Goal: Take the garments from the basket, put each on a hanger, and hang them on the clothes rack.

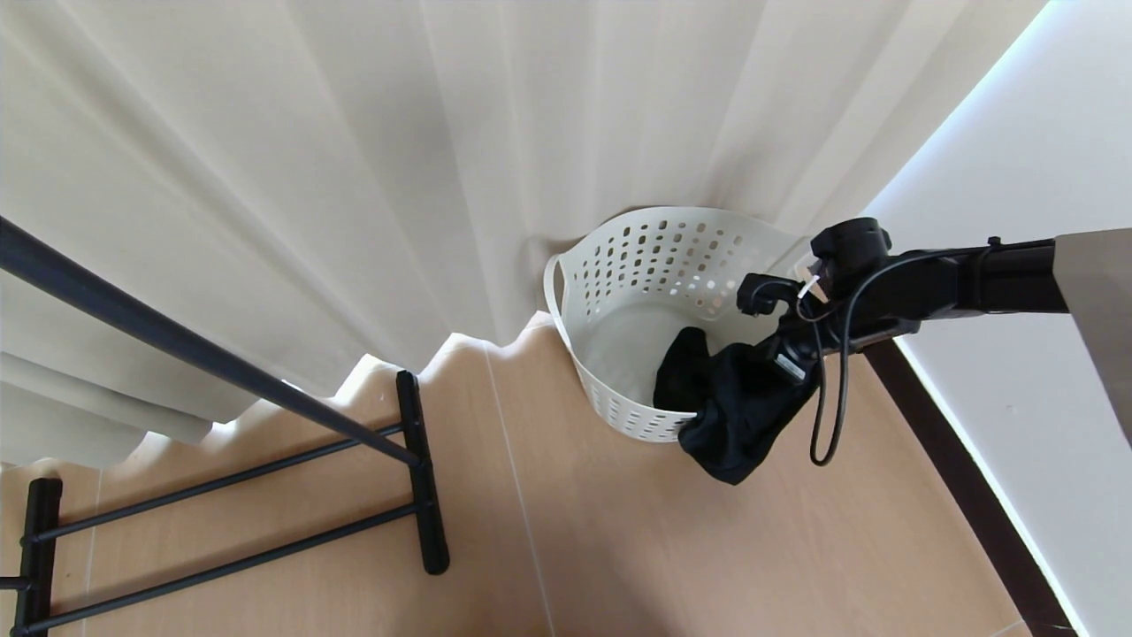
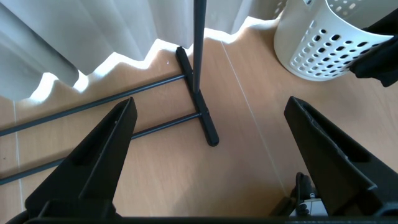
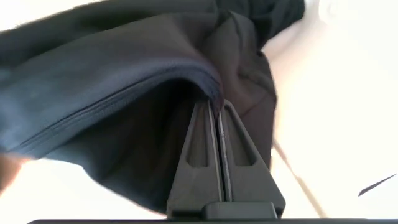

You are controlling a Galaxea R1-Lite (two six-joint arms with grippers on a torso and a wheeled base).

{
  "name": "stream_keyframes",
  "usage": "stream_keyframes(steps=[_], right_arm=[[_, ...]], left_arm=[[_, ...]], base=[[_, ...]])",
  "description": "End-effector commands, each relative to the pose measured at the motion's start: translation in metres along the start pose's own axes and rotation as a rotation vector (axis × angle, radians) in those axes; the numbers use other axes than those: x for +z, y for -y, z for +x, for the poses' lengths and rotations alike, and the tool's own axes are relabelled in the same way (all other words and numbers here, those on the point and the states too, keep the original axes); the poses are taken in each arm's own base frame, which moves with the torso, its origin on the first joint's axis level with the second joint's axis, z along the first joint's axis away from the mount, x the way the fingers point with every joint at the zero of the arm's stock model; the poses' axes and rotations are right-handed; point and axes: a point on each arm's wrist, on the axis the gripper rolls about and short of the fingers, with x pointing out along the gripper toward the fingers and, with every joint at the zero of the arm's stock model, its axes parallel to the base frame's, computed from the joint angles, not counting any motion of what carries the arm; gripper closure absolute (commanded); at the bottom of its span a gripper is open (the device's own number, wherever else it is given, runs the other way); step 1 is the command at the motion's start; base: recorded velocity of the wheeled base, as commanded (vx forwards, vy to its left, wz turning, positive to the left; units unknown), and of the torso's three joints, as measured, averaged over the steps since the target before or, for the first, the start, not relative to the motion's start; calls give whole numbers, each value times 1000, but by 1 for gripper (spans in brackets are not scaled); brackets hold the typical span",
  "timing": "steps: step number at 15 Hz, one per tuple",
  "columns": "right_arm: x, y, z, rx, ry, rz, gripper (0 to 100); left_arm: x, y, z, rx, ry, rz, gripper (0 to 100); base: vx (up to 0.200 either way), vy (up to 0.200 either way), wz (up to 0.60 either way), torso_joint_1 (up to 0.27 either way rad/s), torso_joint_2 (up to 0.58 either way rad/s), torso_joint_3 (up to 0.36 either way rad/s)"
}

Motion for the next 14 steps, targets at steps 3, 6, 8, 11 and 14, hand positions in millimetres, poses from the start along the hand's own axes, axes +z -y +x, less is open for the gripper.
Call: stream_keyframes(steps=[3, 6, 8, 11, 14], right_arm=[[18, -29, -77, 4, 107, -40, 100], [15, -59, -108, -65, 217, -94, 100], [11, -83, -135, -94, 284, -115, 100], [8, -116, -176, -115, 381, -147, 100], [1, -130, -206, -177, 411, -113, 100]], left_arm=[[0, 0, 0, 0, 0, 1, 0], [0, 0, 0, 0, 0, 1, 0], [0, 0, 0, 0, 0, -1, 0], [0, 0, 0, 0, 0, -1, 0], [0, 0, 0, 0, 0, -1, 0]], base=[[0, 0, 0, 0, 0, 0], [0, 0, 0, 0, 0, 0], [0, 0, 0, 0, 0, 0], [0, 0, 0, 0, 0, 0], [0, 0, 0, 0, 0, 0]])
